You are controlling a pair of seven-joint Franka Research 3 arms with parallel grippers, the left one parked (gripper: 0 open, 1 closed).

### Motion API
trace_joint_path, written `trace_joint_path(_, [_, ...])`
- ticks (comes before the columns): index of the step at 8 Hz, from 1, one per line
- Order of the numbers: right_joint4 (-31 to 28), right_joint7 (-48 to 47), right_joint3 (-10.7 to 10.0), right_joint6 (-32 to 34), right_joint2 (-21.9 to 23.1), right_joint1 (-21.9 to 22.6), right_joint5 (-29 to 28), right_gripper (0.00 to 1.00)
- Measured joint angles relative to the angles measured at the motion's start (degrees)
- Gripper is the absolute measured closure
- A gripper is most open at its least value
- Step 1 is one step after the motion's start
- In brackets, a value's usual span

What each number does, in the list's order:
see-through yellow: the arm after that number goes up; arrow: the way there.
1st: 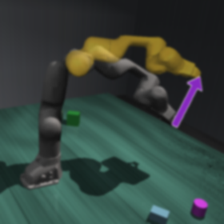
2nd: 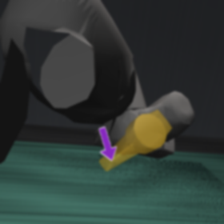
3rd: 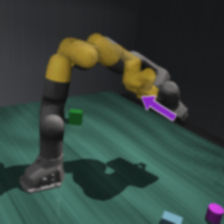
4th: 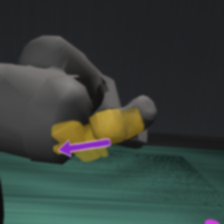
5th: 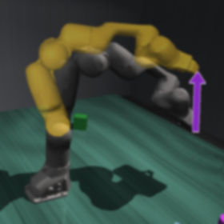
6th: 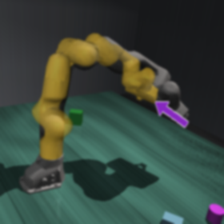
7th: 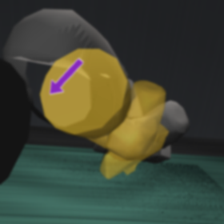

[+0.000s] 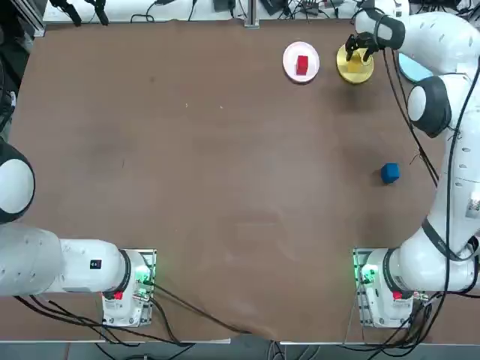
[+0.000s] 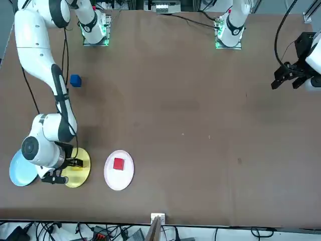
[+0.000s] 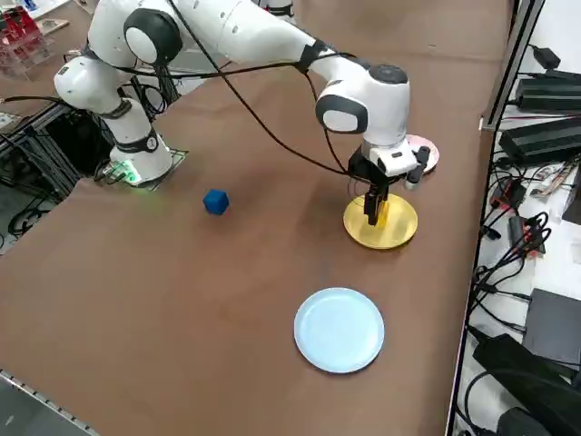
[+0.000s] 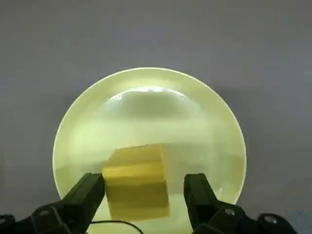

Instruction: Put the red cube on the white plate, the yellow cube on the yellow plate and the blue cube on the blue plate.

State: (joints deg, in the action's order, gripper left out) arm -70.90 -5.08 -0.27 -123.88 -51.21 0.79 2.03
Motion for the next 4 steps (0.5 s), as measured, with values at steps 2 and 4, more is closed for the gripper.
trace_joint_path(2, [1.62,0.12,0.1,6.68,2.63,0.18,0.03,0.0])
trace_joint_path(4, [1.59,0.12,0.06,16.93,8.92,0.02,0.03,0.0])
